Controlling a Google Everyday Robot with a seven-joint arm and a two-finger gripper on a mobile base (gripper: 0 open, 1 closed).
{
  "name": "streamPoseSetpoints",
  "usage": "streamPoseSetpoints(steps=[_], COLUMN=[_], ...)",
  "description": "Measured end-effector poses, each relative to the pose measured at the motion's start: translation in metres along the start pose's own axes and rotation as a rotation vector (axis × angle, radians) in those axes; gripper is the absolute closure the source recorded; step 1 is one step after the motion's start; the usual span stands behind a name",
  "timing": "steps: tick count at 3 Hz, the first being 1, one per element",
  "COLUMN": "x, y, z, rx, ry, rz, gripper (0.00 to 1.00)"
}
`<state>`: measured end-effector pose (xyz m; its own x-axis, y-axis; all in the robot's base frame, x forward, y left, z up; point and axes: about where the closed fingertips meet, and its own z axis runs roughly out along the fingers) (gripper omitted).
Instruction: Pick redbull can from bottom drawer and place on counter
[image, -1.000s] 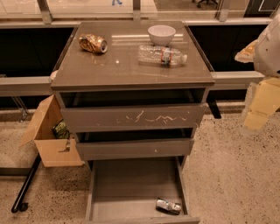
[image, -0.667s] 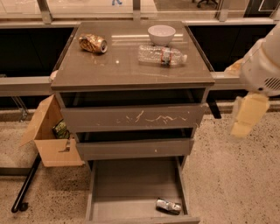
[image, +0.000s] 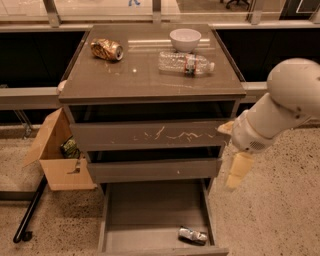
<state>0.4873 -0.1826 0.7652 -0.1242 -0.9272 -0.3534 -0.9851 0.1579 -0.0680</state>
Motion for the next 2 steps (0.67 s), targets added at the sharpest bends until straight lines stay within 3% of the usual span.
streamPoseSetpoints(steps=[1, 2], x=[0.0085, 0.0090], y=[0.0019, 0.0022], z=[0.0784, 0.0795], rx=[-0.086, -0.089], ry=[-0.064, -0.064], rz=[0.024, 0.025], gripper=[0.00, 0.00])
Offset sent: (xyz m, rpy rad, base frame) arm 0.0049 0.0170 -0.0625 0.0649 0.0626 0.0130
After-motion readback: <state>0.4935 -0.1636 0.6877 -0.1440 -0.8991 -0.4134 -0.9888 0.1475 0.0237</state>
